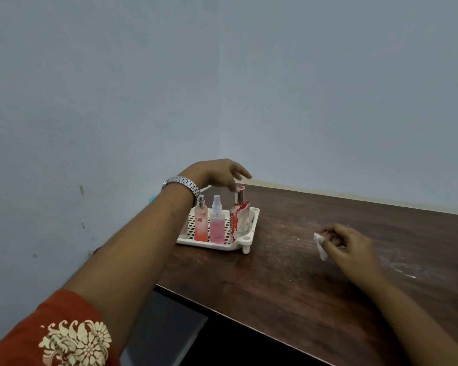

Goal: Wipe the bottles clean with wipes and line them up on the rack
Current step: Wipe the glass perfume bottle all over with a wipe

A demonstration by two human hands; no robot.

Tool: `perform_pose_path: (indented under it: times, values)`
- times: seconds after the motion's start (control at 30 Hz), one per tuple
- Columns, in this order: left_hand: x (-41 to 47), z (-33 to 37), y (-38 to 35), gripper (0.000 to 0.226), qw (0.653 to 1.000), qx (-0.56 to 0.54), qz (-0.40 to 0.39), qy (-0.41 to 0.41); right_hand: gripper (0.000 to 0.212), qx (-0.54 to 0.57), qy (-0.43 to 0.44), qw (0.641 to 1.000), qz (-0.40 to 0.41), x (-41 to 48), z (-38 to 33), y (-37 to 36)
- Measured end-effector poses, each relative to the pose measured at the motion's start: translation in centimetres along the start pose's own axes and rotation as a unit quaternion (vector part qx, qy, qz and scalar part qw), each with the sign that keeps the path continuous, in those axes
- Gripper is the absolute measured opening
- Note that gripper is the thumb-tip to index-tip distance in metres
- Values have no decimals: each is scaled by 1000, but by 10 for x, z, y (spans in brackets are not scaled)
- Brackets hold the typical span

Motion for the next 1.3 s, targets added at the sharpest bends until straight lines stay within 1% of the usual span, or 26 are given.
perform_pose_path:
  times: [0.07,0.13,0.23,0.3,0.4,0.47,0.5,0.6,0.67,0.73,0.83,0.9,0.97,1.0,1.07,1.1,1.13,1.2,1.27,1.3]
  values:
    - [-5,-4,18,46,996,-3,84,-33,11,45,-16,999,19,2,-5,-2]
    - [-11,-9,28,58,989,28,141,-48,15,76,0,997,28,7,-22,-8]
    - [-15,-11,23,71,983,91,142,-67,16,60,61,996,40,21,-66,-27]
    - [-12,-16,19,75,981,104,138,-87,15,49,104,992,45,35,-95,-43]
    - [-4,-29,19,87,975,93,163,-121,15,-21,181,981,61,55,-125,-69]
    - [-7,-31,19,87,972,103,176,-117,18,-55,209,974,73,62,-133,-83]
    - [-12,-30,17,83,971,116,177,-111,17,-70,222,970,72,61,-136,-89]
    - [-20,-25,12,73,966,148,175,-119,13,-118,270,955,43,57,-137,-106]
    - [-19,-25,12,72,963,152,184,-129,14,-188,295,937,14,53,-136,-115]
    - [-20,-23,13,72,959,158,191,-135,18,-254,296,920,-18,50,-130,-123]
    - [-20,-20,15,74,957,162,194,-144,11,-265,258,928,-47,50,-123,-118]
    - [-20,-21,17,74,956,162,196,-142,14,-243,223,943,-48,55,-123,-107]
    - [-20,-22,16,73,958,161,193,-139,15,-177,173,969,-15,68,-124,-93]
    - [-21,-21,15,72,959,164,188,-138,16,-134,140,981,16,75,-125,-86]
    - [-23,-21,10,72,959,175,178,-138,16,-41,64,994,73,91,-121,-76]
    - [-24,-21,8,72,958,178,176,-139,16,11,18,997,76,98,-116,-77]
    - [-24,-22,7,72,957,181,178,-140,19,59,-32,996,54,105,-110,-82]
    - [-26,-22,6,68,953,188,189,-144,29,141,-106,983,-54,115,-102,-102]
    - [-29,-22,6,61,949,199,198,-144,37,178,-136,960,-167,119,-104,-119]
    - [-29,-22,5,58,948,202,201,-144,38,188,-142,950,-205,121,-106,-123]
Point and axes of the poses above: each hand's wrist, its own x-axis towards the middle knuckle, its own y-axis out of the back of the hand, z = x × y, the point moved 7 cm from there along x, towards the middle knuckle, and after that the axes turned 1 degree about -y, right-handed, at the moved point
